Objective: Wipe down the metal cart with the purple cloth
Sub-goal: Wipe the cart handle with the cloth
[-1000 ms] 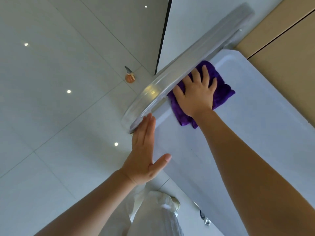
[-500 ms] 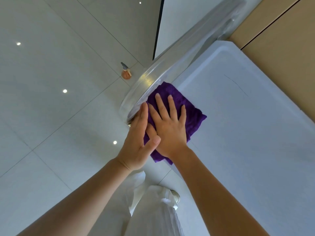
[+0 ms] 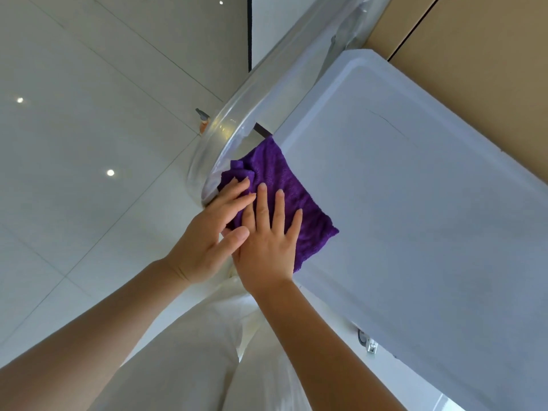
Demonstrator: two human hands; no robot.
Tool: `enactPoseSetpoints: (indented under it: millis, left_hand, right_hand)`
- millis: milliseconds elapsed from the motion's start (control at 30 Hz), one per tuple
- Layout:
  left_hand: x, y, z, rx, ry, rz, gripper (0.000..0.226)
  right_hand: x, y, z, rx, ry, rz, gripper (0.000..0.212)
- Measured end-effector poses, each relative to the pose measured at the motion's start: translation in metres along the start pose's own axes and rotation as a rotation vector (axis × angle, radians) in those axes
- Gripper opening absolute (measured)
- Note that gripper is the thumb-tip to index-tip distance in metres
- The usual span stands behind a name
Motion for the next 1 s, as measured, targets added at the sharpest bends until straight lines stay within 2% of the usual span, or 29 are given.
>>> enactPoseSetpoints:
  millis: [100, 333, 567, 767, 1000]
  left_hand:
    - [-0.003, 0.005, 0.004, 0.046, 0.078, -0.125, 0.069]
    - [-0.045, 0.031, 0.004, -0.074, 0.191, -0.254, 0.048]
    - [-0.072, 0.1, 0.005, 0.094, 0.123, -0.32, 0.049]
    - [-0.104, 0.158, 0.017, 0.256, 0.248, -0.285, 0.055]
    - [-0.145, 0.225, 0.032, 0.354, 0.382, -0.301, 0.055]
  right_hand:
    - [-0.008, 0.002, 0.005, -0.002, -0.002, -0.002, 0.063]
    - [-0.044, 0.007, 0.039, -0.099, 0.026, 0.001, 0.053]
    - [-0.097, 0.009, 0.082, -0.244, 0.047, 0.007, 0.047]
    - [-0.158, 0.019, 0.135, -0.344, 0.113, 0.049, 0.048]
    - [-0.221, 0.026, 0.19, -0.361, 0.187, 0.046, 0.048]
Point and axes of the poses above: each hand's wrist, its own z-axis away from the middle knuckle, its own y-axis out of the palm, x = y × z, the point moved 6 cm from there along -z, towards the middle knuckle, and after that the axes turned 3 degrees about y, right-handed, at the moved point
